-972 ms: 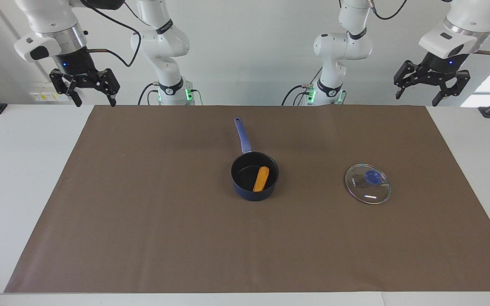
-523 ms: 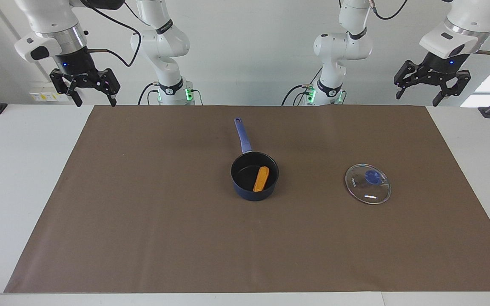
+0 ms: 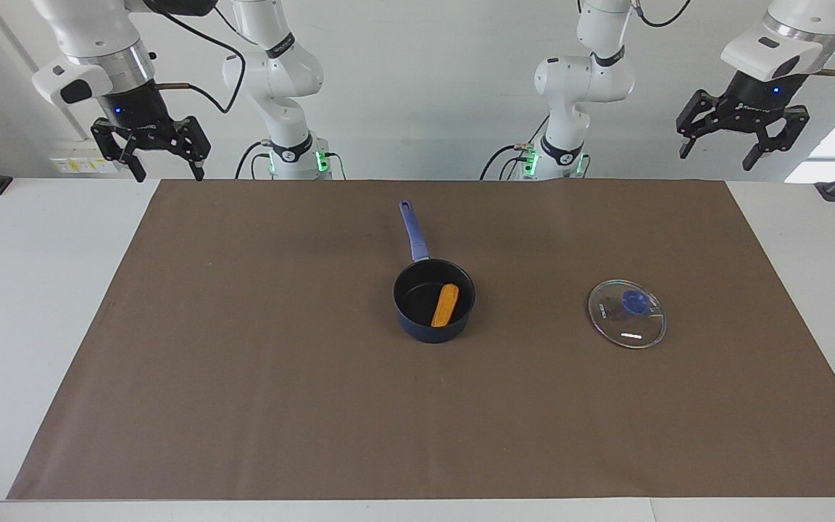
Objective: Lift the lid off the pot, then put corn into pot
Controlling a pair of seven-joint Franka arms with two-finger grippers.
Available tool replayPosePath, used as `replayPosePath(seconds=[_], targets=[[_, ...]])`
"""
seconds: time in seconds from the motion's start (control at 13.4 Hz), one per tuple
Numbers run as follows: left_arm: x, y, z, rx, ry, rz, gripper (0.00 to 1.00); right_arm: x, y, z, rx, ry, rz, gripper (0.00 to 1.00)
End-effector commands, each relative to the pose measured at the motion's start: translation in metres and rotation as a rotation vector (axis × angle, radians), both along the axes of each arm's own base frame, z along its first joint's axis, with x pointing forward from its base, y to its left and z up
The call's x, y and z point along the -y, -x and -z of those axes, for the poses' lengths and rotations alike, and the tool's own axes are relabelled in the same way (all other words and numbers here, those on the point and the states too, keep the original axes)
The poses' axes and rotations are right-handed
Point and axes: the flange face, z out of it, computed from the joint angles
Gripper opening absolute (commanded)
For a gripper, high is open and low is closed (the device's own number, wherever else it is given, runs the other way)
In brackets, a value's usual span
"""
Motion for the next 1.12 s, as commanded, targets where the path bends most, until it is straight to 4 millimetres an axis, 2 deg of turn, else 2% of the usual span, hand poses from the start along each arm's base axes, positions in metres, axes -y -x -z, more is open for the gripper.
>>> replayPosePath(seconds=[0.0, 0.15, 0.3, 1.05], targets=[[0.000, 0.008, -0.002, -0.010, 0.008, -0.011, 1.00, 0.000, 0.012, -0.022, -0.014, -0.005, -0.015, 1.00], [0.000, 0.008, -0.002, -0.010, 0.008, -0.011, 1.00, -0.005, 0.019, -0.030, -0.009, -0.015, -0.019, 1.00], [0.000, 0.008, -0.002, -0.010, 0.008, -0.011, 1.00, -0.003, 0.023, -0.030, -0.012, -0.015, -0.016, 1.00], [-0.001, 0.009, -0.002, -0.012, 0.007, -0.008, 1.00, -0.006, 0.021, -0.032, 0.002, -0.014, -0.021, 1.00]])
